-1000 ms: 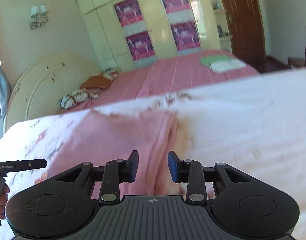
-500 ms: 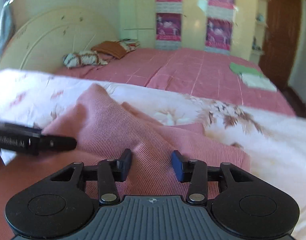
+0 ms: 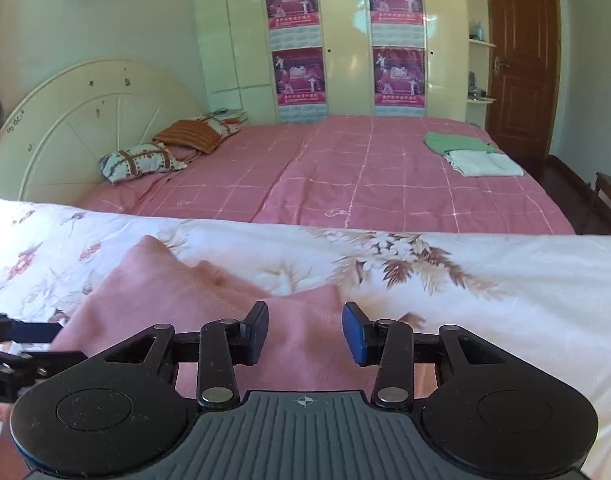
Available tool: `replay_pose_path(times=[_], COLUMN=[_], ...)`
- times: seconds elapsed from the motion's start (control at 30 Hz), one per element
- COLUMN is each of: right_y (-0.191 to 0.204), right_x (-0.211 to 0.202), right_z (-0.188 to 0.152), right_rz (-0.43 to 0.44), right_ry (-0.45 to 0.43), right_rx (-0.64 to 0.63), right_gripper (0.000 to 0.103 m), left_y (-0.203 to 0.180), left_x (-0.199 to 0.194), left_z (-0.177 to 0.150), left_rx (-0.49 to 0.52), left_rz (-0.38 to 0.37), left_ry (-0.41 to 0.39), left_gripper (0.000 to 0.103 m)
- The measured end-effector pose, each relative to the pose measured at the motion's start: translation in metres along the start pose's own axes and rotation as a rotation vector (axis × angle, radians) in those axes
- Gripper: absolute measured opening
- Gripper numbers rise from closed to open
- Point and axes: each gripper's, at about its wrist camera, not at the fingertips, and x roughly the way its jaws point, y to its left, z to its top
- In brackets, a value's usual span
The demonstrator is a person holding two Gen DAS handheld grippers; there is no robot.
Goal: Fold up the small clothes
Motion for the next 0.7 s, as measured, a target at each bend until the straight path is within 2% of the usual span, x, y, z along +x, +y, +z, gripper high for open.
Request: replay_pose_path(times=[0.07, 0.13, 0.2, 0.27, 0.3, 0.37, 0.4, 0.47, 0.53, 0.63, 0.7], right_y=[-0.003, 0.001, 0.002, 0.003, 0.006, 0.015, 0.015, 0.006, -0.01, -0.009, -0.006], right_x=[0.016, 0.03, 0.044, 0.053, 0.054, 0.05, 0.046, 0.032, 0.026, 0.048, 0.045], right_z=[0.006, 0.01, 0.01, 0.007, 0.005, 0.001, 0.001, 0.006, 0.005, -0.017, -0.022], right_rz=[0.037, 0.03, 0.044, 0.066, 0.094, 0.105, 0.111, 0.082, 0.058, -0.008, -0.021], right_ry=[0.057, 0.09, 0.131, 0.161, 0.176, 0.182, 0.166, 0.064, -0.007, 0.064, 0.026], right_rx=[-0.036, -0.113, -0.159, -0.208, -0.23, -0.326, -0.331, -0.261, -0.117, -0.094, -0.08], right_gripper=[0.042, 0.042, 0.042, 0.016, 0.009, 0.007, 0.006, 0.006, 0.006, 0.006, 0.01], left_y=[0.001, 0.001, 0.002, 0.007, 0.009, 0.014, 0.014, 0.013, 0.012, 0.012, 0.011], left_x=[0.004, 0.008, 0.016, 0.025, 0.026, 0.023, 0.02, 0.021, 0.025, 0.024, 0.016], left_z=[0.005, 0.011, 0.015, 0.013, 0.011, 0.007, 0.005, 0.002, -0.001, 0.001, 0.006], left_rx=[-0.008, 0.004, 0.013, -0.007, -0.025, -0.055, -0.06, -0.057, -0.074, -0.067, -0.044], left_rz=[0.002, 0.006, 0.018, 0.013, 0.002, -0.01, -0.018, -0.005, -0.01, -0.012, -0.008], left_ry=[0.0, -0.006, 0.022, 0.054, 0.058, 0.04, 0.027, 0.02, 0.022, 0.027, 0.012], left_gripper=[0.069, 0.069, 0.069, 0.07, 0.07, 0.067, 0.065, 0.067, 0.068, 0.068, 0.066])
